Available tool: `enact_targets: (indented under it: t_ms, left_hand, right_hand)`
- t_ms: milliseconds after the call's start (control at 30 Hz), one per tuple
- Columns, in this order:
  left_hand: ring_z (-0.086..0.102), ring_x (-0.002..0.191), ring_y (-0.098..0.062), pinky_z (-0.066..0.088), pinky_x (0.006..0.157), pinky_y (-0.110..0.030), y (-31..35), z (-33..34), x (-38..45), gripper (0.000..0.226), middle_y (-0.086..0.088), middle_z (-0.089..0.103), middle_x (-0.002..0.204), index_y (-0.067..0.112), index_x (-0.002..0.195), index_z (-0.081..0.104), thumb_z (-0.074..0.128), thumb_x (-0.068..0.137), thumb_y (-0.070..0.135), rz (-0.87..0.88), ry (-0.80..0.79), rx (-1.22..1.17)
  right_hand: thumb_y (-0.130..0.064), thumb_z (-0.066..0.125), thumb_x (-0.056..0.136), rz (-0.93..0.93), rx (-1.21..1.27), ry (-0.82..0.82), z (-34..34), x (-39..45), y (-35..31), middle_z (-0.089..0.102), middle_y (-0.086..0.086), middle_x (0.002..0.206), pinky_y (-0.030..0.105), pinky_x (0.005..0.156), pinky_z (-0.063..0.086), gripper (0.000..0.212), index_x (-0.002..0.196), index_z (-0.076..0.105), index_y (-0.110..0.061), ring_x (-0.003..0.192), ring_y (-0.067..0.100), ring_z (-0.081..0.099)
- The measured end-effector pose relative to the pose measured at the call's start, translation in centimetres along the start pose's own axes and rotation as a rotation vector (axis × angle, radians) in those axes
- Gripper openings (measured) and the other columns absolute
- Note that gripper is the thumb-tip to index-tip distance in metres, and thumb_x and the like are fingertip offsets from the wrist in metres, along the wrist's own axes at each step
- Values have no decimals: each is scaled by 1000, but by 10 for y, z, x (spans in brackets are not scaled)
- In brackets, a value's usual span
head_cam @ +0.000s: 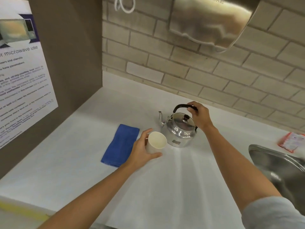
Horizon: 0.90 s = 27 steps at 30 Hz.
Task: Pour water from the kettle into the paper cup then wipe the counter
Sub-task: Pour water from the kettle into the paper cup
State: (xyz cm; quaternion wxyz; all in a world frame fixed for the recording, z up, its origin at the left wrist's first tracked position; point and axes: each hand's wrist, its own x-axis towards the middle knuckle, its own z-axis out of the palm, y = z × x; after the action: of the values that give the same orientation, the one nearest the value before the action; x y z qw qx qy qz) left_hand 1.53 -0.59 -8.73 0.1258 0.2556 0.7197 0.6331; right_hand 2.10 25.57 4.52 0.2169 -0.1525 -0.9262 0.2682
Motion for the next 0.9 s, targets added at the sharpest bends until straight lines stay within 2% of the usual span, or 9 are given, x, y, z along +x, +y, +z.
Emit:
enact_targets:
  t_ms: [67,133,233,333,433,633,900]
  left_hand:
    - [56,113,-5,44,87,-6,1,-1,3,88,10,61,121,29,132,49,94,58,19,-9,42,-5]
    - [58,110,-7,45,82,-6,1,-2,5,80,9,63,117,25,126,54,94,57,17,-19,64,-6]
    - [58,102,-4,44,75,-4,1,1,6,72,8,63,111,27,117,55,94,57,16,-37,74,11]
    - [59,100,-7,45,75,-6,2,6,6,70,8,63,109,28,114,54,93,57,15,-44,76,19]
    - [59,100,-8,45,76,-4,2,8,6,70,8,63,108,28,113,54,93,57,14,-46,74,5]
    - [56,104,8,45,81,-4,7,12,2,78,23,62,112,44,117,51,95,53,38,-37,102,-78]
    - [62,98,4,47,77,-7,3,15,3,68,17,68,106,29,115,60,94,56,33,-23,91,-86]
  right_hand:
    - [-6,58,93,-6,7,8,-4,-3,0,66,3,94,7,74,37,16,106,68,-8,88,19,56]
    - [-7,58,94,-18,9,20,-9,-6,-1,64,-2,91,2,71,35,16,107,68,-9,86,18,56]
    - [-10,59,94,-20,40,35,-21,-8,-6,65,-3,92,12,75,39,16,107,68,-14,88,18,59]
    - [-15,61,93,-34,65,25,-38,-11,-14,70,-4,103,26,88,48,18,108,70,-20,99,18,64]
    - [-18,63,92,-35,83,-12,-55,-17,-25,72,-9,110,37,98,50,22,106,72,-32,106,12,64]
    - [-30,71,84,-41,112,-96,-76,-40,-39,75,-18,104,43,98,51,20,100,75,-40,102,5,67]
    - [-34,72,83,-156,14,-242,-89,-64,-57,76,-16,101,49,92,53,19,101,76,-39,101,8,68]
